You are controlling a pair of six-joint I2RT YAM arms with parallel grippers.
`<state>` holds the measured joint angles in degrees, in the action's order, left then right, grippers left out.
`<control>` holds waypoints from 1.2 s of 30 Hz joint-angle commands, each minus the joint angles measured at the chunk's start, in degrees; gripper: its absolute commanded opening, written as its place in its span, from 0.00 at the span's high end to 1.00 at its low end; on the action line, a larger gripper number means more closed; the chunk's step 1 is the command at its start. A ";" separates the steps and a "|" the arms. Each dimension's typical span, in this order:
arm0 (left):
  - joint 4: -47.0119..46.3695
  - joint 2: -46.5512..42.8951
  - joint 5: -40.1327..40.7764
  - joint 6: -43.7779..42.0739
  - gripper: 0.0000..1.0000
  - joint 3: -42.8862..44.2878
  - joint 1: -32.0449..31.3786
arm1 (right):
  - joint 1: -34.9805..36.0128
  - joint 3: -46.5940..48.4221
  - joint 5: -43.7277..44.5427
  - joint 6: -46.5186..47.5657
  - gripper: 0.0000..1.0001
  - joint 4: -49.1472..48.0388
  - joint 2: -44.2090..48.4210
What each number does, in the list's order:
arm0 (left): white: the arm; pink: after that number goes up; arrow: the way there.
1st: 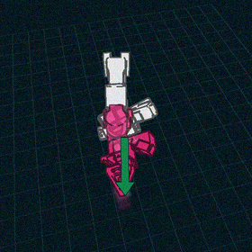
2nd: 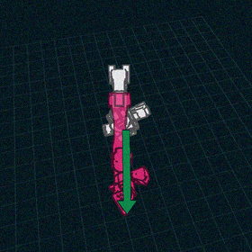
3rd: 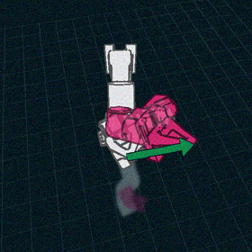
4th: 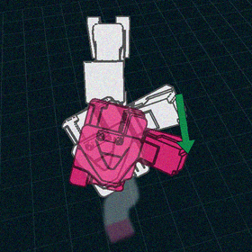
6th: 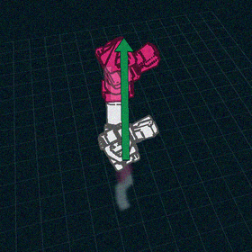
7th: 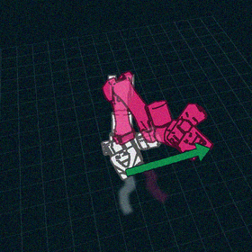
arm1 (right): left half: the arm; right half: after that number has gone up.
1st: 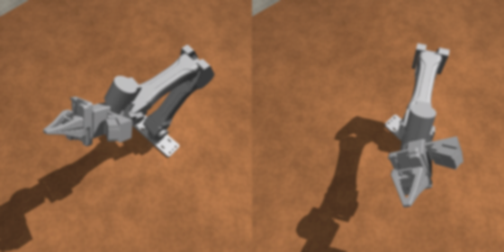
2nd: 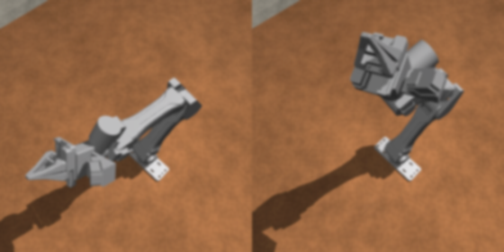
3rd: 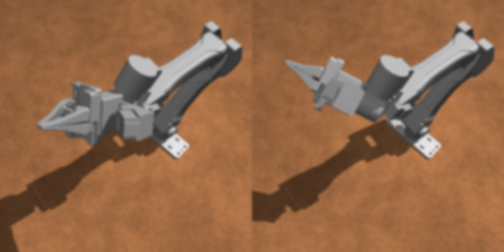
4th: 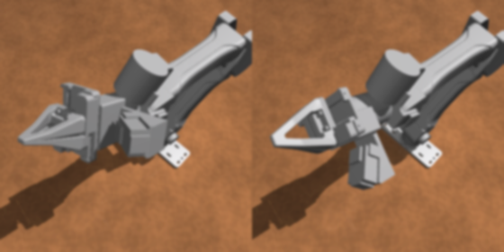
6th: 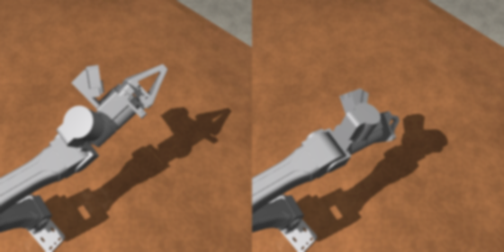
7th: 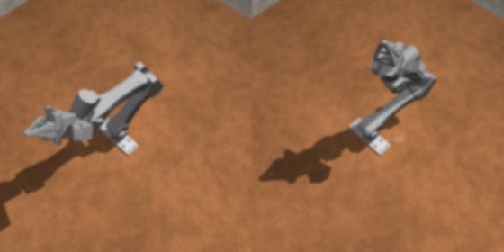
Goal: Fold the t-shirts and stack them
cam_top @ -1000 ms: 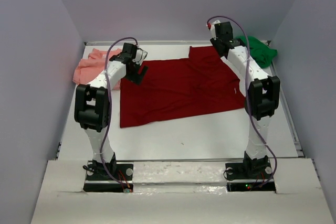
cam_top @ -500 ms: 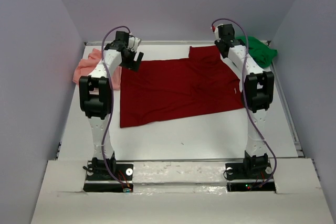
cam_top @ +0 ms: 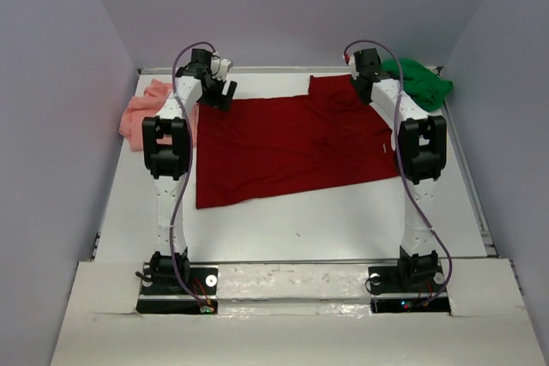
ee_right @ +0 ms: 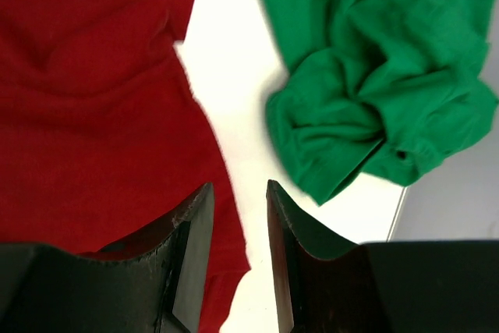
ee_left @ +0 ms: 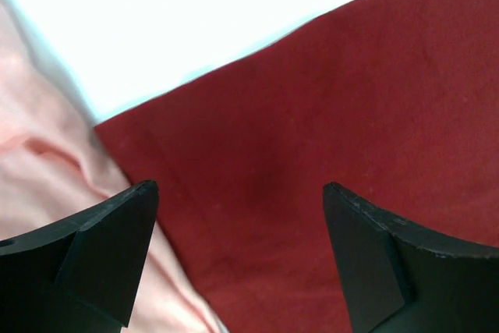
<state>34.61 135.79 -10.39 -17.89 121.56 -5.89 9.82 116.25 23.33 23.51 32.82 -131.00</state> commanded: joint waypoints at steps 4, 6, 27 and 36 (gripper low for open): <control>2.48 2.81 -3.06 0.31 0.04 7.64 0.79 | -0.07 -7.24 -1.62 -0.92 0.62 -0.39 6.54; 1.87 3.25 -2.53 0.92 0.04 7.90 1.05 | -0.07 -8.57 -2.06 -1.27 0.62 -0.47 8.04; -1.21 5.89 -2.44 3.74 0.05 8.17 4.92 | -0.07 -16.58 -3.12 -1.45 0.66 0.05 13.75; -1.91 4.49 -5.68 4.00 0.05 8.52 4.92 | -0.07 -15.53 -3.38 -1.80 0.66 0.75 12.26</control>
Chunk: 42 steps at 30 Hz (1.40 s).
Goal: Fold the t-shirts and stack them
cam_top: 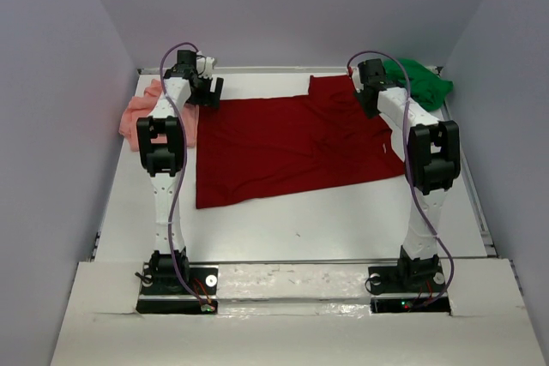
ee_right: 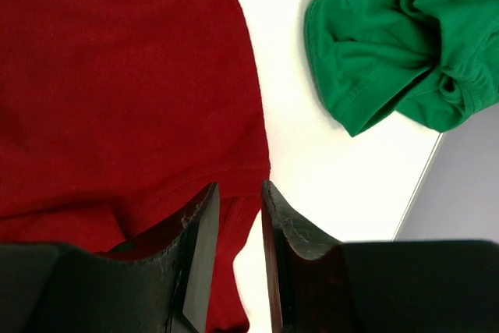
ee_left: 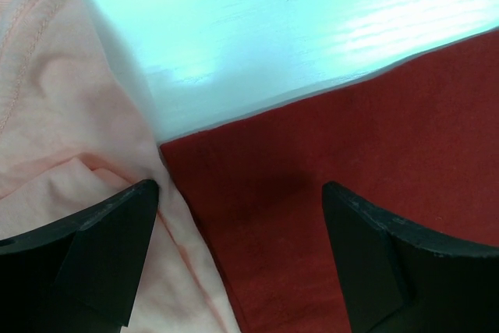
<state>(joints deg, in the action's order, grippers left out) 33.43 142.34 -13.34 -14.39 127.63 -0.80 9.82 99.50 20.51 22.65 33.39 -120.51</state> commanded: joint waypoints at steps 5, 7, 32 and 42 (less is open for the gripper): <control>-0.65 -1.19 -3.18 0.07 0.07 2.45 -0.26 | -0.07 1.75 -0.65 -1.03 0.67 0.63 1.24; -0.47 -1.63 -5.80 -0.37 0.12 2.36 -0.34 | -0.07 1.57 -0.74 -0.95 0.67 0.63 1.07; -1.44 1.27 -0.71 -1.08 0.12 3.85 -1.14 | -0.07 2.01 -0.47 -0.77 0.69 1.68 -0.34; -0.12 3.82 -3.71 -0.37 0.12 6.40 -0.61 | -0.07 1.22 -0.56 -0.51 0.70 1.68 -0.08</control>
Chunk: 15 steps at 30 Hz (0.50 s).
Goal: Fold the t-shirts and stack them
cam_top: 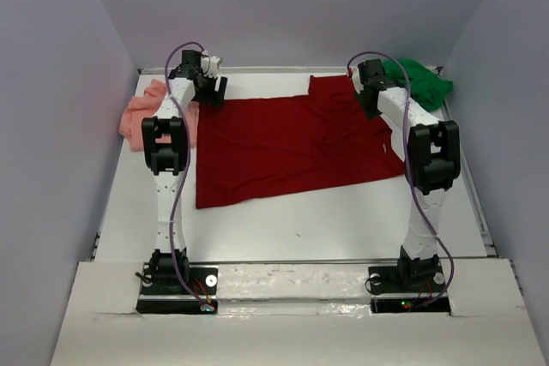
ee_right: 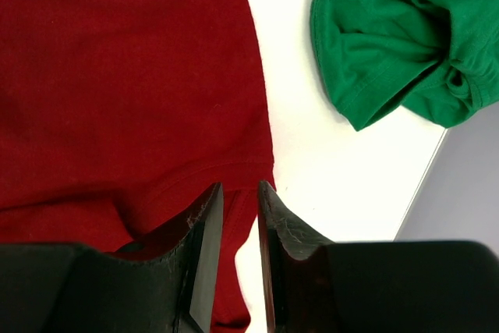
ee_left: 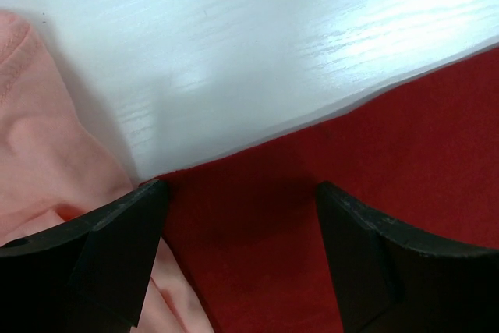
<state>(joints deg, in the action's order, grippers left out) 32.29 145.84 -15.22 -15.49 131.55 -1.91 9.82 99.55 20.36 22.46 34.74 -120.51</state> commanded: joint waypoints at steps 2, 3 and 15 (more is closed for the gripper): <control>1.10 0.58 -3.14 0.90 0.12 2.66 0.86 | -0.07 1.26 -0.41 -0.31 0.70 0.33 -0.25; 1.63 0.67 -3.75 0.90 0.12 3.01 1.21 | -0.07 1.18 -0.41 -0.31 0.70 0.41 -0.25; 2.34 -1.00 -3.50 1.69 0.12 1.43 3.49 | -0.07 2.58 -1.81 -0.75 0.73 0.85 -1.83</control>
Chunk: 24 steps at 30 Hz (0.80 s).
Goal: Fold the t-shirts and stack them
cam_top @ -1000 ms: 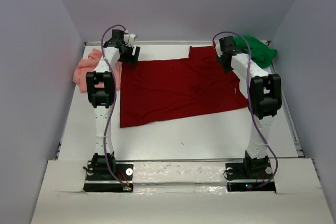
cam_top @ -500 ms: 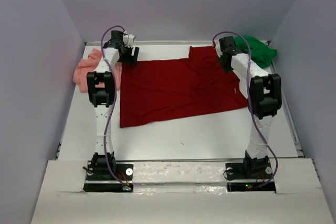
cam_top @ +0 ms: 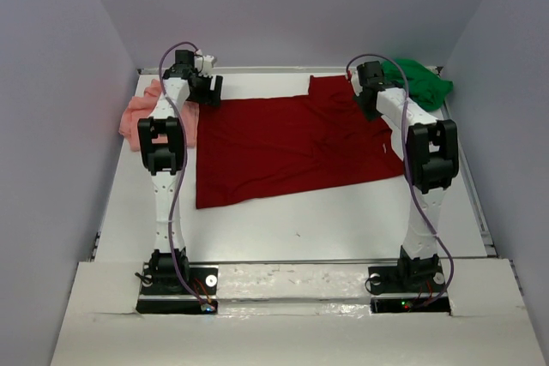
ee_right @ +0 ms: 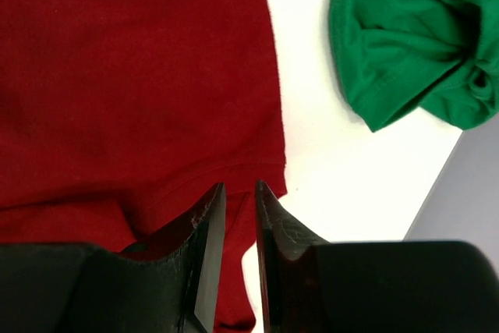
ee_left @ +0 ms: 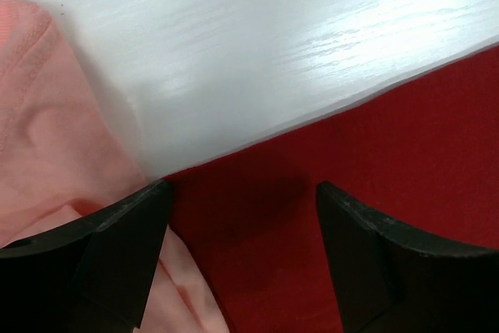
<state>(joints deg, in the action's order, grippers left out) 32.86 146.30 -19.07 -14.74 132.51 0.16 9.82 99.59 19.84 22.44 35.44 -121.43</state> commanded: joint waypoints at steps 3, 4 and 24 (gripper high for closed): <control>1.77 -1.37 1.23 2.08 0.14 0.38 2.03 | -0.07 3.59 -1.73 -0.81 0.73 1.29 -1.53; 1.77 -1.37 1.32 2.09 0.15 0.38 2.21 | -0.07 3.68 -1.99 -0.90 0.73 1.38 -1.62; 2.12 0.48 -0.71 2.00 0.43 1.09 1.42 | -0.07 2.89 -1.12 -0.46 0.75 1.56 -1.27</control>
<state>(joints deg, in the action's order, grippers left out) 33.10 146.47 -18.65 -12.36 132.57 2.26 9.82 100.44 18.17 22.26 37.10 -123.35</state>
